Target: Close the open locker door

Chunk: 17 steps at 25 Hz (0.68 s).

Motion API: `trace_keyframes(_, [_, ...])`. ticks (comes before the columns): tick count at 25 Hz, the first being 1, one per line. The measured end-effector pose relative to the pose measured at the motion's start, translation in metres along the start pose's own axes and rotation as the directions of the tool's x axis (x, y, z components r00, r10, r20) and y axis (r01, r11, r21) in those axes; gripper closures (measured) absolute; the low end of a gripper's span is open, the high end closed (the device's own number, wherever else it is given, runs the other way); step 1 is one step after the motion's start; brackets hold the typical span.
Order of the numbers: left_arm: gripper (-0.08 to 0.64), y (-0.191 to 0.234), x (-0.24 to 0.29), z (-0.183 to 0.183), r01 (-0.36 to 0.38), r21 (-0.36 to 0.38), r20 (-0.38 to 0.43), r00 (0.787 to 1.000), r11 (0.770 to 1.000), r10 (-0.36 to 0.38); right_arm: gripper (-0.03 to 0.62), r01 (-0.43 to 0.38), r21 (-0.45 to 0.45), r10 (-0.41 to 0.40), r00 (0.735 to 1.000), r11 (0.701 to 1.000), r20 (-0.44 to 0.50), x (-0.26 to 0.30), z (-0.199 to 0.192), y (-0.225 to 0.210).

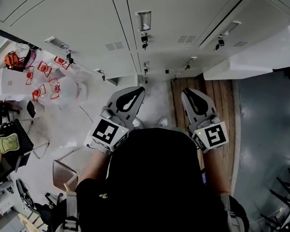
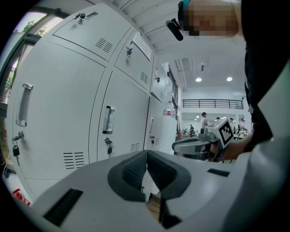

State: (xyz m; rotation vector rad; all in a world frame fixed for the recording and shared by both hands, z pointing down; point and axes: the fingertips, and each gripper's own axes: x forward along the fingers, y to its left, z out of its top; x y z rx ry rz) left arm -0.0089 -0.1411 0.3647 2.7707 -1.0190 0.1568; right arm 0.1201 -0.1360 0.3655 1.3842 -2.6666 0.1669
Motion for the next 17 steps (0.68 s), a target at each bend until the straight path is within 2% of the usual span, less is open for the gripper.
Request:
trace_keyframes(13, [0.537, 0.007, -0.0062, -0.0072, -0.033, -0.013, -0.011, 0.999, 0.999, 0.033, 0.541, -0.025, -0.013, 0.025, 1.0, 1.0, -0.008, 0.0059, -0.0029, 0.0051])
trace_keyframes(17, [0.537, 0.0082, -0.0084, -0.0088, -0.04, -0.013, -0.01, 0.999, 0.999, 0.04, 0.541, -0.037, 0.008, 0.037, 0.999, 0.999, -0.011, 0.0065, -0.0019, 0.0105])
